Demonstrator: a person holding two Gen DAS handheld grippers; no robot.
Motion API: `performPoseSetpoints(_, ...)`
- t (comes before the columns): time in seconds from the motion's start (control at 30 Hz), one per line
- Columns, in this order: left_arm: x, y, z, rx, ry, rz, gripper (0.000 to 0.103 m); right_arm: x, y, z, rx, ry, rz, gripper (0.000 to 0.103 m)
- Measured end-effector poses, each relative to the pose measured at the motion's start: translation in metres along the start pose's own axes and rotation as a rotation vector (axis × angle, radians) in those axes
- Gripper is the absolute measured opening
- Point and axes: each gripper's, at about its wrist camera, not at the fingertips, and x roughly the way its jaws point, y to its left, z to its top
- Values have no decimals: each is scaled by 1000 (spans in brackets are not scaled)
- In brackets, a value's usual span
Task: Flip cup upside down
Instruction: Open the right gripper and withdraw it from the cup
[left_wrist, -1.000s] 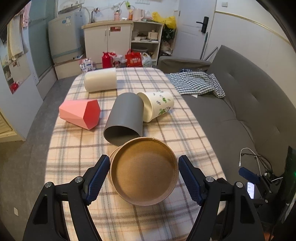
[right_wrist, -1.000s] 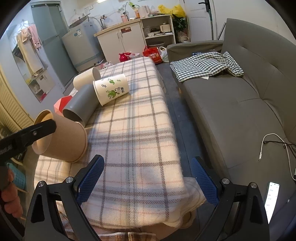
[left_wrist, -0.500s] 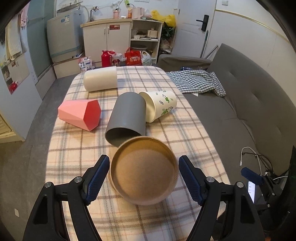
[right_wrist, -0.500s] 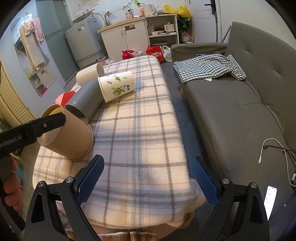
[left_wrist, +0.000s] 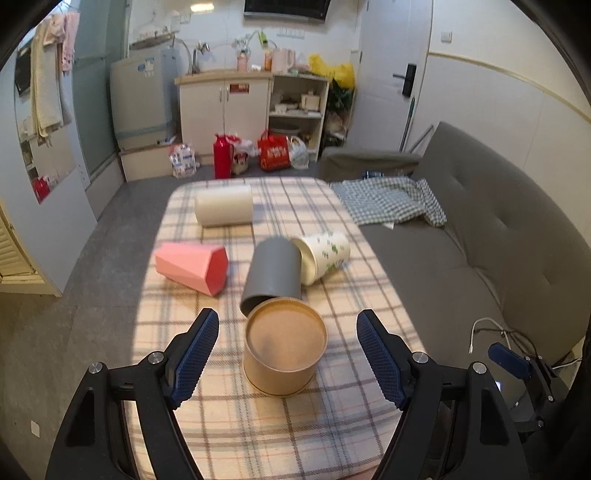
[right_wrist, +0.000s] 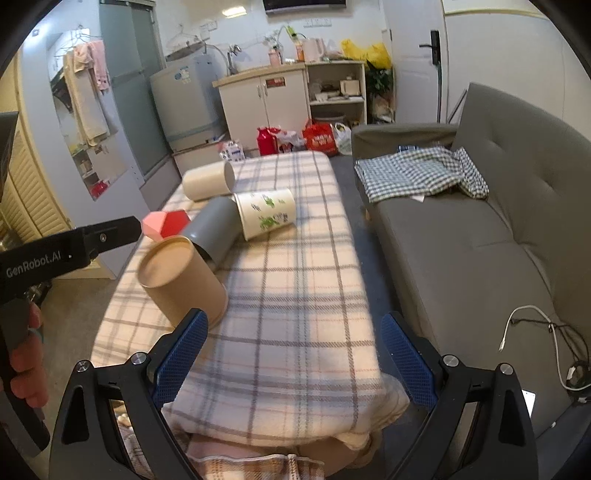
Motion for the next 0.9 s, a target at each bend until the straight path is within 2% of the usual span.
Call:
performPoseSetpoints(0.13, -25, 4, 3, 3, -59, 23, 80, -19, 7, 4, -13, -38, 0, 95)
performPoseSetpoints(0.27, -40, 10, -8, 0, -101, 47, 80, -35, 16, 2, -25, -74, 4, 95)
performPoseSetpoints(0.43, -49, 13, -38, 42, -155, 123, 80, -37, 25, -9, -41, -103, -9, 95)
performPoseSetpoints(0.53, -50, 15, -60, 56, -175, 136, 80, -31, 30, -20, -50, -98, -23, 95)
performPoseSetpoints(0.6, -51, 18, -74, 37, -194, 125, 90, -27, 32, -26, -50, -85, -22, 95)
performPoseSetpoints(0.73, -52, 27, -95, -26, -229, 183, 100, -23, 33, -33, -56, -85, -30, 95)
performPoseSetpoints(0.9, -54, 28, -106, -25, -254, 244, 100, -21, 32, -38, -44, -106, -31, 103)
